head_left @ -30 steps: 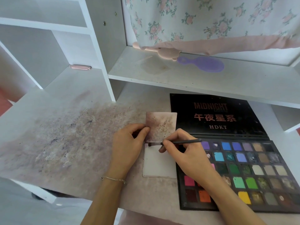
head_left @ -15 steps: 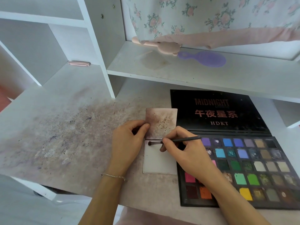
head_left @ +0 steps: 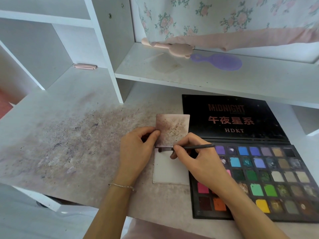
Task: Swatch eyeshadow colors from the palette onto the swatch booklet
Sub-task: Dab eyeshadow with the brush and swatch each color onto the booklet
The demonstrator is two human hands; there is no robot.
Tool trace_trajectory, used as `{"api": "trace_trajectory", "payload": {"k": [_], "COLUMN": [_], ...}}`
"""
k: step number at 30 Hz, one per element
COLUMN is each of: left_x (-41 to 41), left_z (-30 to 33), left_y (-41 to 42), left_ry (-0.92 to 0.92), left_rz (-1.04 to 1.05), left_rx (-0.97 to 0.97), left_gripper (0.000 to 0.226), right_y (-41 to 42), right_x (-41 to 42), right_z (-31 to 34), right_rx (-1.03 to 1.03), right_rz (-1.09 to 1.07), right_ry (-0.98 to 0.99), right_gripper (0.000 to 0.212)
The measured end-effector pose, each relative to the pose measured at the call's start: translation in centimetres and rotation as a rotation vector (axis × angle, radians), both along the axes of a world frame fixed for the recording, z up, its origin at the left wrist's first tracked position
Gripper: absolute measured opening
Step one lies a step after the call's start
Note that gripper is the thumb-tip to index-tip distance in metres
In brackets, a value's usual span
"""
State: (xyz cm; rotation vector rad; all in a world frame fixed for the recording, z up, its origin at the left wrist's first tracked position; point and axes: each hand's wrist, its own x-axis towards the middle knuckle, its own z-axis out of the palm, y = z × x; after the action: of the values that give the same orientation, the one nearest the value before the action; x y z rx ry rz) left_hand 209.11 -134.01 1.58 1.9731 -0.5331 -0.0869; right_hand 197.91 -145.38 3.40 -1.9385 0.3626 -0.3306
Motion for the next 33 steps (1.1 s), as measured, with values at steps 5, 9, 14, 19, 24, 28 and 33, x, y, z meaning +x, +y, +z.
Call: {"api": "trace_trajectory", "payload": {"k": [5, 9, 14, 19, 24, 28, 33], "left_x": [-0.04, -0.06, -0.07, -0.12, -0.12, -0.13, -0.11], "left_z": [-0.01, 0.02, 0.1, 0.19, 0.18, 0.17, 0.17], "left_y": [0.03, 0.01, 0.04, 0.1, 0.04, 0.14, 0.1], "left_ry": [0.006, 0.001, 0.001, -0.001, -0.007, -0.007, -0.016], "left_rz": [0.002, 0.003, 0.002, -0.001, 0.001, -0.005, -0.009], "left_rx": [-0.004, 0.002, 0.003, 0.009, 0.007, -0.004, 0.0], "left_gripper": [0.01, 0.01, 0.01, 0.01, 0.01, 0.009, 0.01], "right_y": [-0.04, -0.04, -0.01, 0.04, 0.07, 0.06, -0.26], "right_x": [0.05, 0.0, 0.0, 0.02, 0.07, 0.1, 0.08], "right_z": [-0.07, -0.11, -0.14, -0.11, -0.18, -0.11, 0.14], "right_rx": [-0.002, -0.012, -0.001, 0.003, 0.0, 0.028, 0.138], "right_rz": [-0.005, -0.002, -0.011, -0.009, -0.016, -0.038, -0.053], "right_ry": [0.002, -0.002, -0.002, -0.003, 0.001, -0.044, -0.116], "right_gripper": [0.009, 0.009, 0.009, 0.009, 0.01, 0.009, 0.011]}}
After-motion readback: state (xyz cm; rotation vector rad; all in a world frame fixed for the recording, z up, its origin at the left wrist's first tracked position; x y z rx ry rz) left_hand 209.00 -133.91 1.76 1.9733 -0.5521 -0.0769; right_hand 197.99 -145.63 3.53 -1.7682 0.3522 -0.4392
